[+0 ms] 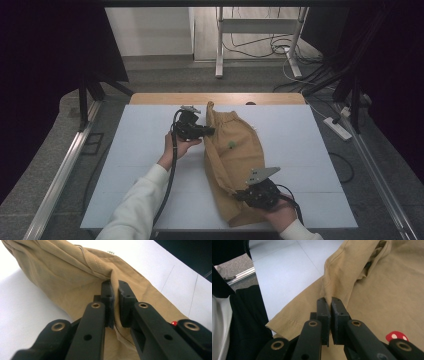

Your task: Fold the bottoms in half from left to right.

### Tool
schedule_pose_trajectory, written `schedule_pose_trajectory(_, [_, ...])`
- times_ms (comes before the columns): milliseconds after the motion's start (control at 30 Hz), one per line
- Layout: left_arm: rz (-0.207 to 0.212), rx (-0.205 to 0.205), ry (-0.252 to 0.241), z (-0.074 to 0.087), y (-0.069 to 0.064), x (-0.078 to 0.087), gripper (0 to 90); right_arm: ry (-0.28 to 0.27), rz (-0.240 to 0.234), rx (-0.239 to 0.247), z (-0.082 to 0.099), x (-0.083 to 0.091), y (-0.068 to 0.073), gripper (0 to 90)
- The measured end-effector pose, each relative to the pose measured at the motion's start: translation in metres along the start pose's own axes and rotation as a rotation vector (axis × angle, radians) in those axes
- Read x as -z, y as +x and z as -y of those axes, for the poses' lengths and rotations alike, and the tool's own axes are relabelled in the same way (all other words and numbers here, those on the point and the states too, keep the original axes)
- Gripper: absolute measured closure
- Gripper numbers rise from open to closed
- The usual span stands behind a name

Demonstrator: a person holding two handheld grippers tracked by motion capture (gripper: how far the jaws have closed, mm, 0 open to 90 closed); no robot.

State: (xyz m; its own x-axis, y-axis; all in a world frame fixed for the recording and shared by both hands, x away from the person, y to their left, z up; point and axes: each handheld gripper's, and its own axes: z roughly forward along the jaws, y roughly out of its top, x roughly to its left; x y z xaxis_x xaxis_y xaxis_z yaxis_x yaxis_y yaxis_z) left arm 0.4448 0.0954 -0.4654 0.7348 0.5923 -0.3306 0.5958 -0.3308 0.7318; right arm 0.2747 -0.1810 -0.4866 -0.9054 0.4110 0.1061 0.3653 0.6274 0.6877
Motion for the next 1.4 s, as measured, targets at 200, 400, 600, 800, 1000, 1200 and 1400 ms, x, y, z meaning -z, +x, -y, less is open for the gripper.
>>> schedule_pose_trajectory(200, [0.005, -0.009, 0.004, -0.003, -0.005, -0.005, 83.9, 0.0, -0.001, -0.001, 0.003, 0.003, 0.002, 86.0])
schedule_pose_trajectory(400, [0.007, -0.015, 0.008, -0.007, -0.009, -0.01, 83.8, 0.002, 0.003, -0.013, 0.007, 0.006, 0.0, 86.0])
schedule_pose_trajectory(600, [0.006, -0.017, 0.005, -0.009, -0.012, -0.015, 83.7, 0.002, 0.011, -0.018, 0.011, 0.01, -0.002, 86.0])
schedule_pose_trajectory(800, [0.009, -0.02, 0.012, -0.01, -0.013, -0.02, 83.7, 0.001, 0.018, -0.026, 0.015, 0.013, -0.004, 86.0])
schedule_pose_trajectory(1000, [0.009, -0.027, 0.012, -0.012, -0.016, -0.023, 83.7, -0.001, 0.023, -0.03, 0.017, 0.016, -0.002, 86.0])
schedule_pose_trajectory(1200, [0.012, -0.029, 0.015, -0.015, -0.018, -0.03, 83.6, 0.0, 0.027, -0.04, 0.02, 0.02, -0.005, 86.0])
schedule_pose_trajectory(1400, [0.018, -0.025, 0.016, -0.017, -0.019, -0.038, 83.6, -0.009, 0.036, -0.049, 0.024, 0.025, -0.006, 86.0])
